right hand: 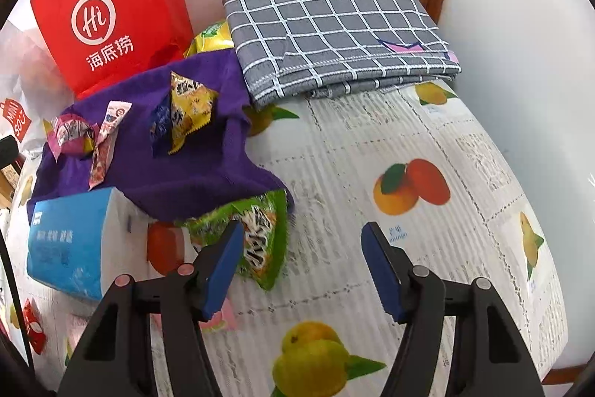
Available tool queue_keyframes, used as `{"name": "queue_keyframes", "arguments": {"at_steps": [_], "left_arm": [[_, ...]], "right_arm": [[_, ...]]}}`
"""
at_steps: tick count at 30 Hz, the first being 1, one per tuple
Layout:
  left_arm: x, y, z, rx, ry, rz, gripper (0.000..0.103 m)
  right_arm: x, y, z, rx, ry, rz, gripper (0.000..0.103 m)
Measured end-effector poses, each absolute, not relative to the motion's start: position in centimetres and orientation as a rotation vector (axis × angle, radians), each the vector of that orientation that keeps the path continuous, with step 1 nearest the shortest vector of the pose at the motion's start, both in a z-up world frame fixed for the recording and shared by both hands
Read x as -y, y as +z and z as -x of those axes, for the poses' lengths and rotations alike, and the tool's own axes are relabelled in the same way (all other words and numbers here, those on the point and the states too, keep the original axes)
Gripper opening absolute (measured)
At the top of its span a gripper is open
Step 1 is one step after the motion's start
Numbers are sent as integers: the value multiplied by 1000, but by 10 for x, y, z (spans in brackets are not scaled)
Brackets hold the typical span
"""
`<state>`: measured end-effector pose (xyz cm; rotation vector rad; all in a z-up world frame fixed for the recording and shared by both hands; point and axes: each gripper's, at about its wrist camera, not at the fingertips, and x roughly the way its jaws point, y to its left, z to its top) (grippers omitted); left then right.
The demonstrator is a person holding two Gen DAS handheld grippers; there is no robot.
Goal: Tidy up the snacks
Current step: 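Withdraw both tools from the towel toward the pink peach candy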
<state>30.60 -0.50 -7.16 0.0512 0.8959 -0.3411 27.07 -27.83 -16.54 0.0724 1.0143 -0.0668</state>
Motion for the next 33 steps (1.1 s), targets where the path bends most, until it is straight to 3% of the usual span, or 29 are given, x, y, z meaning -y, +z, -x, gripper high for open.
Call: {"name": "queue_keyframes", "arguments": {"at_steps": [28, 33], "left_arm": [[-17, -72, -239, -896, -291, -63, 81], [-25, -70, -225, -894, -271, -61, 81]], "right_arm": [[249, -196, -234, -1092, -13, -28, 63], [245, -197, -227, -1106, -23, -8, 49]]}}
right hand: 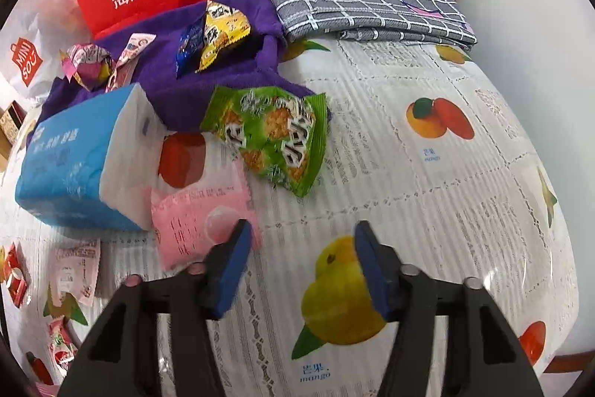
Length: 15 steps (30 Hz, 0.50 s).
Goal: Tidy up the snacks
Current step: 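Withdraw both tools from the towel toward the pink peach candy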
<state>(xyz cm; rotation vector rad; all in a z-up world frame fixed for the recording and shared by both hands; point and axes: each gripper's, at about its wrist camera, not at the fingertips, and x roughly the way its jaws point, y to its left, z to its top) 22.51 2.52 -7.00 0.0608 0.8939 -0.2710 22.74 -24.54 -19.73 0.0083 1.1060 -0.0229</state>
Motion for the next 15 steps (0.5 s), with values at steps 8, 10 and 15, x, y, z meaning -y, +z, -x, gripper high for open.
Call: {"name": "queue_keyframes", "arguments": {"at_steps": [8, 10, 15], "left_arm": [[-37, -75, -211, -906, -246, -37, 81], [-38, -77, -208, -910, -240, -38, 81], [-39, -79, -205, -917, -228, -42, 81]], "right_arm": [[250, -187, -212, -1070, -13, -27, 49], [251, -187, -212, -1069, -2, -48, 52], [249, -190, -215, -1066, 43, -97, 54]]}}
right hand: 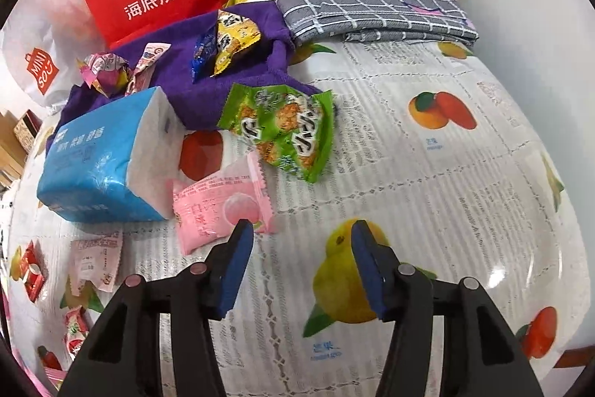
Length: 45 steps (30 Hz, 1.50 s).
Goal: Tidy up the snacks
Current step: 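Withdraw both tools from the towel toward the pink peach candy, then lower the right tool over the pink peach candy on the sheet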
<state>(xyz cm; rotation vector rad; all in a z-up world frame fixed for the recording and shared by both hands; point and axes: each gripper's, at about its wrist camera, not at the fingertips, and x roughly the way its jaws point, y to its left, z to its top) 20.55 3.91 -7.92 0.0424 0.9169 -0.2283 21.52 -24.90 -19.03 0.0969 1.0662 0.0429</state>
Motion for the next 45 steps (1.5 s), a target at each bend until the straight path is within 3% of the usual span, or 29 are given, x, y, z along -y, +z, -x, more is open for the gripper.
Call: {"name": "queue_keyframes", "arguments": {"at_steps": [3, 6, 16, 18, 19, 21, 45], "left_arm": [[-39, -79, -204, -914, -225, -49, 81], [-41, -80, -201, -912, -228, -52, 81], [-47, -98, -200, -946, -225, -38, 81], [-49, -102, -200, -955, -220, -35, 81], [-50, -104, -199, -957, -218, -34, 81], [-52, -106, -199, -961, -214, -32, 81], [-47, -117, -180, -985, -222, -28, 81]], "right_arm": [[241, -188, -219, -1048, 88, -112, 56], [228, -189, -223, -1041, 110, -79, 72], [202, -210, -229, -1052, 141, 3, 75], [201, -210, -230, -1037, 133, 11, 73], [201, -210, -229, -1029, 133, 20, 65], [199, -209, -228, -1015, 154, 37, 59], [240, -195, -187, -1007, 87, -23, 54]]}}
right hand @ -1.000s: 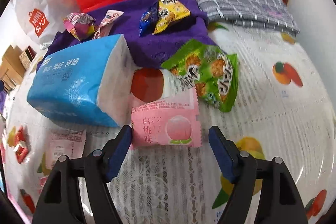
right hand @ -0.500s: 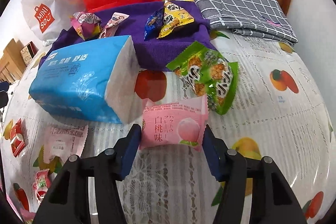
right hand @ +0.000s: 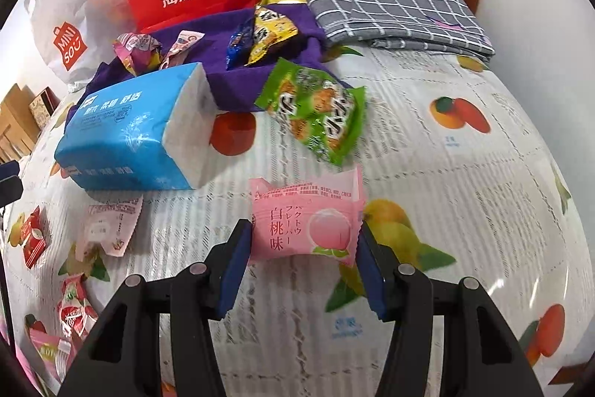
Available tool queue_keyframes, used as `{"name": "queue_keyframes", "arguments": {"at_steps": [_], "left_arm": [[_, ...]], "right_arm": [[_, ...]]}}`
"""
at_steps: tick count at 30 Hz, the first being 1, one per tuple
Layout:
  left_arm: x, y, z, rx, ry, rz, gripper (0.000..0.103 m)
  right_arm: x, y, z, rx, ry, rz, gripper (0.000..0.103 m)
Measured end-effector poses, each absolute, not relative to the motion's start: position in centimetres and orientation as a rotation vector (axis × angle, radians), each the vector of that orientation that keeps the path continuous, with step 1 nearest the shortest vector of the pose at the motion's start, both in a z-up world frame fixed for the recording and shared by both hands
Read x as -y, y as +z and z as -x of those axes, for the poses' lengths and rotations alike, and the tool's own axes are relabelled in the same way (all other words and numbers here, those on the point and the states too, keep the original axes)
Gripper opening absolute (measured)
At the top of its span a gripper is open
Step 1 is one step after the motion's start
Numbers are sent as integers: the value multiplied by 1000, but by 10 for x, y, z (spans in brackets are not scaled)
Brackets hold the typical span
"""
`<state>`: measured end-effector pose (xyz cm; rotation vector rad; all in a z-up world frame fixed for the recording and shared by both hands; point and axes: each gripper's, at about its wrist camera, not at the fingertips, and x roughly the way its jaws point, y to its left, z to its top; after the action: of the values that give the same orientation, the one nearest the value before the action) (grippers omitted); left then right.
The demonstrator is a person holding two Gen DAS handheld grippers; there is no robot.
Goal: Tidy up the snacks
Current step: 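Lower the right tool over the pink peach candy on the sheet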
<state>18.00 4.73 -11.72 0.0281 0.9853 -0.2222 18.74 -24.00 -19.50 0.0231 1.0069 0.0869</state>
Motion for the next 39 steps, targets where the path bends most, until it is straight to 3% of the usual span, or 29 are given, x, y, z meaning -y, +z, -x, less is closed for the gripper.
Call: {"name": "queue_keyframes", "arguments": {"at_steps": [39], "left_arm": [[-30, -156, -201, -1071, -288, 9, 81]], "right_arm": [[253, -208, -186, -1002, 56, -43, 55]]}}
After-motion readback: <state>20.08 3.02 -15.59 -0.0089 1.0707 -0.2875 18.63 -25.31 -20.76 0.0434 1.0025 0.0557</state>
